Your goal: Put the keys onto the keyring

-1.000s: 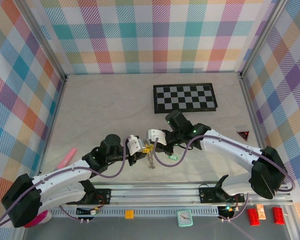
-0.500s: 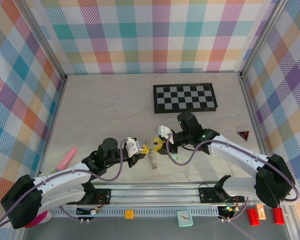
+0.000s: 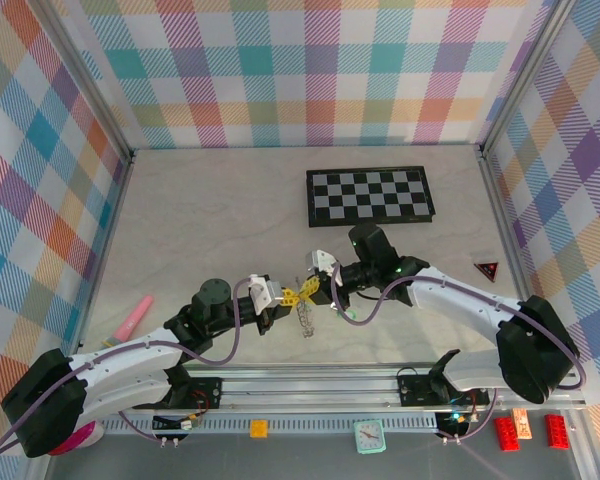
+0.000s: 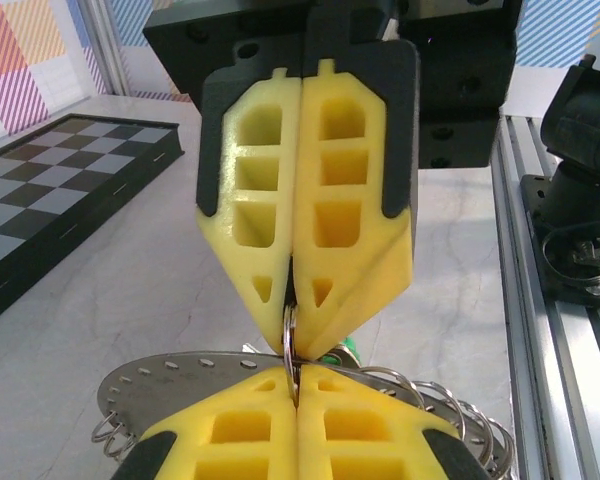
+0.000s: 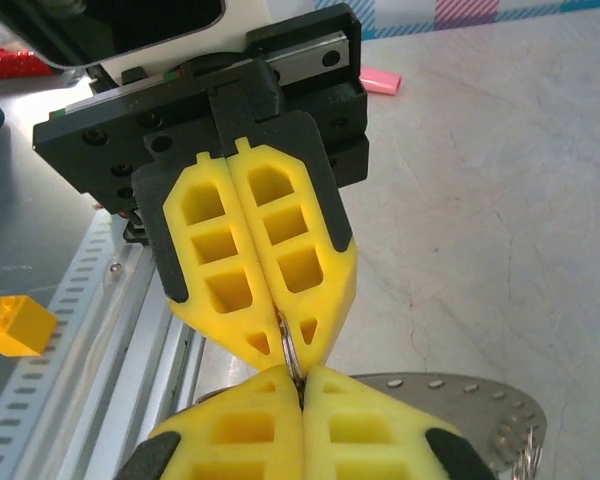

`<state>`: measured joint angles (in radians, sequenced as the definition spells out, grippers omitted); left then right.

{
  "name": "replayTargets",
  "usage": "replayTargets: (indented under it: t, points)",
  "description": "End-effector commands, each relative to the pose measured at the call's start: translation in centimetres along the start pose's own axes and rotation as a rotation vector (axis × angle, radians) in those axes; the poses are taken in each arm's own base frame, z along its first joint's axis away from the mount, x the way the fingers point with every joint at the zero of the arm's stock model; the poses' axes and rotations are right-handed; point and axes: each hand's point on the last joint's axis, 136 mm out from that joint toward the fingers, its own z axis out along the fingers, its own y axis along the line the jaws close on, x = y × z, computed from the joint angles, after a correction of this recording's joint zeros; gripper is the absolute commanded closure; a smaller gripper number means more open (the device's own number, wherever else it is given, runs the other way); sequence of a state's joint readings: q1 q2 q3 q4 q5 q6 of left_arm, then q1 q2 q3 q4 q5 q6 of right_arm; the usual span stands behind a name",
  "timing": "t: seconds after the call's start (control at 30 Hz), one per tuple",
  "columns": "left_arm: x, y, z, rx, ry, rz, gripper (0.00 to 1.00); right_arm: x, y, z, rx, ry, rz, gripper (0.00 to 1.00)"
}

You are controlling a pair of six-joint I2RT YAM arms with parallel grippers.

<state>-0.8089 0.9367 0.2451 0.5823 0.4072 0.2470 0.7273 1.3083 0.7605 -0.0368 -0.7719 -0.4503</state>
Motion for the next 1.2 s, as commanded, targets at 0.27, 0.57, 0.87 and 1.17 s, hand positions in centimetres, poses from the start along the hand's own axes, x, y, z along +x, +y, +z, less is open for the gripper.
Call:
replayTargets:
  t: [0.27, 0.57, 0.87, 1.17]
  points:
    - [-0.2, 0.6, 0.0, -0.021, 0.099, 0.000, 0.73, 0.0, 0.7, -0.8, 0.010, 0.128, -0.081, 1.00]
    - [0.4, 0.3, 0.5, 0.025, 0.189, -0.005, 0.81, 0.2, 1.2, -0.2, 0.012, 0.257, -0.153, 1.00]
    - [-0.2, -0.1, 0.4, 0.037, 0.126, -0.013, 1.00, -0.9, 1.6, -1.0, 0.005, 0.120, -0.090, 0.71]
    - [-0.5, -1.0, 0.3, 0.072, -0.008, -0.047, 1.00, 0.2, 1.2, -0.5, -0.019, 0.053, -0.011, 0.66]
